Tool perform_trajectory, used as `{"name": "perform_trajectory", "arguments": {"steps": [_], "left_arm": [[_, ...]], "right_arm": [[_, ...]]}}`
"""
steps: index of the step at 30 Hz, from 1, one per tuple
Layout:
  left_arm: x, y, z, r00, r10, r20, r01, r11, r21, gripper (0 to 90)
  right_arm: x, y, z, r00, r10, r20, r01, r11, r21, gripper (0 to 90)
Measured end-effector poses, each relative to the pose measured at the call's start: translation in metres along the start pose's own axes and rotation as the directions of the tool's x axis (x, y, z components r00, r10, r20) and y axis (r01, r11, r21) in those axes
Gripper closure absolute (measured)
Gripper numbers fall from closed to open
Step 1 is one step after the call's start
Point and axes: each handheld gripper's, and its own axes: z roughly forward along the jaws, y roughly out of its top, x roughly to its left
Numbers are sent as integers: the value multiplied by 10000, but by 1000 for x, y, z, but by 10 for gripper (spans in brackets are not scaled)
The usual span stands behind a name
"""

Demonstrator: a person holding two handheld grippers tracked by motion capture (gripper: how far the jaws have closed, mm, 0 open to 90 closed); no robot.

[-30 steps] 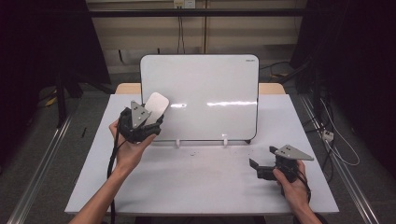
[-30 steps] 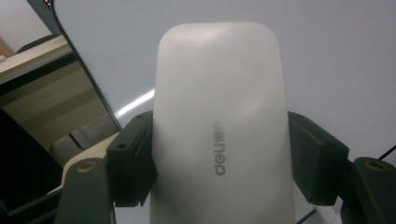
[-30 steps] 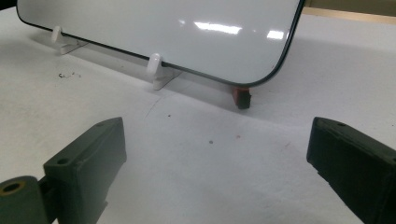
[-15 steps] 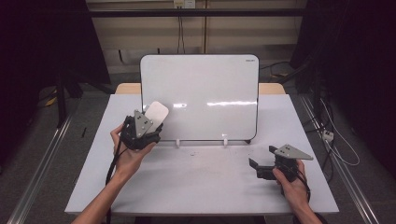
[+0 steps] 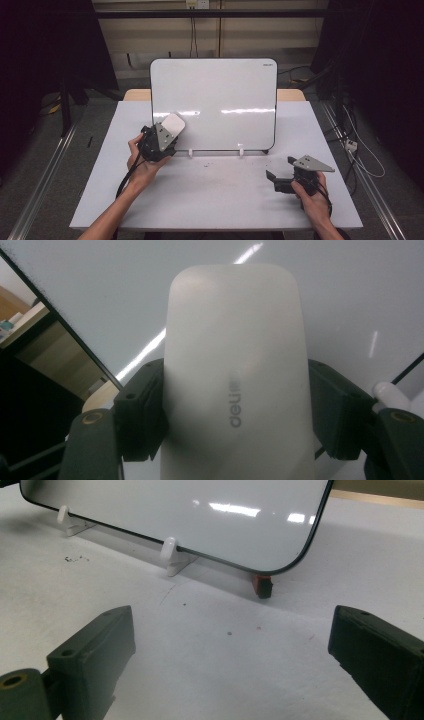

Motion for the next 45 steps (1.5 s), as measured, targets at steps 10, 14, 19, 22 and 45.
{"name": "perform_trajectory", "arguments": {"steps": [10, 14, 19, 22, 45], "left_arm": [[-9, -4, 9, 9973, 643, -343, -633, 9976, 292, 311], [-10, -5, 11, 9966, 706, -428, -692, 9970, 334, 310], [-9, -5, 11, 9974, 633, -341, -622, 9976, 317, 308], [-8, -5, 10, 9981, 534, -303, -524, 9980, 343, 307], [2, 1, -2, 9847, -1390, 1054, 1423, 9895, -250, 77]], "right_arm": [[0, 0, 1, 10000, 43, -15, -43, 10000, -5, 48], [1, 1, 1, 10000, -14, -36, 14, 10000, 6, 49], [0, 1, 4, 10000, -1, -13, 1, 10000, 50, 51], [2, 2, 4, 10000, 1, -41, -1, 10000, 70, 50], [0, 0, 1, 10000, -31, 2, 31, 10000, 57, 49]]}}
